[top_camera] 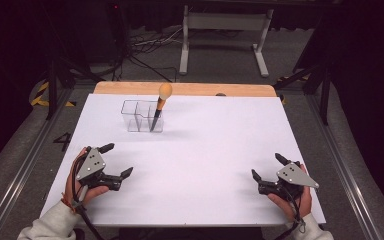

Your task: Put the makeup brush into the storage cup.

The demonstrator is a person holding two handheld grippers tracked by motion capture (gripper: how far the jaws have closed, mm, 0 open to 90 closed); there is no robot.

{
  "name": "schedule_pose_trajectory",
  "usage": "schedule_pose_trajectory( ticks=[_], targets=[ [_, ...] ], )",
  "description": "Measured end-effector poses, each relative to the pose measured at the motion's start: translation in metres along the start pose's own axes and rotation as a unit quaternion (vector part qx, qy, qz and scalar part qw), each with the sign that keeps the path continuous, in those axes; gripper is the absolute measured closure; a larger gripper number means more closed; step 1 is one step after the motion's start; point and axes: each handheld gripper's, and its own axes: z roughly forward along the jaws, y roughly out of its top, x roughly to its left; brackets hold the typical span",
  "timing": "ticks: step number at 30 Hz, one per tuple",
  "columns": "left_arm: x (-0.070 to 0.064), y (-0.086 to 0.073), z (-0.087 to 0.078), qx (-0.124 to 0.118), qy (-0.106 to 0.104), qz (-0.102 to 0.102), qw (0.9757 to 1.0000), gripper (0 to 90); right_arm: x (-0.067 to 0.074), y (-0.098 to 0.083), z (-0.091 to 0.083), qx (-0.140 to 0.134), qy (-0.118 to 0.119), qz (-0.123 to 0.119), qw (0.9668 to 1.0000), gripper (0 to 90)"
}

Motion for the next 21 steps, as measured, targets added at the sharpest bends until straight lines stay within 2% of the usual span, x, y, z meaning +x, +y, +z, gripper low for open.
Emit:
schedule_pose_trajectory(
  ticks=[3,6,9,15,21],
  targets=[
    [-0.001,-0.005,-0.004,-0.001,-0.005,-0.015,0.9999,3.7,-0.001,0.0,-0.001,0.0,0.0,0.001,1.0,7.4],
    [-0.002,-0.006,-0.006,0.0,-0.006,-0.02,0.9998,3.8,-0.001,0.0,-0.001,-0.002,-0.001,0.002,1.0,7.4],
    [-0.002,-0.009,-0.008,-0.004,-0.01,-0.034,0.9994,3.9,-0.002,0.0,-0.001,-0.004,-0.001,0.003,1.0,7.4],
    [-0.003,-0.01,-0.01,-0.002,-0.008,-0.039,0.9992,4.1,-0.002,0.0,-0.002,-0.005,-0.002,0.002,1.0,7.4],
    [-0.001,-0.011,-0.014,-0.012,-0.005,-0.042,0.999,4.2,-0.002,0.0,-0.002,-0.005,-0.003,0.0,1.0,7.4]
  ],
)
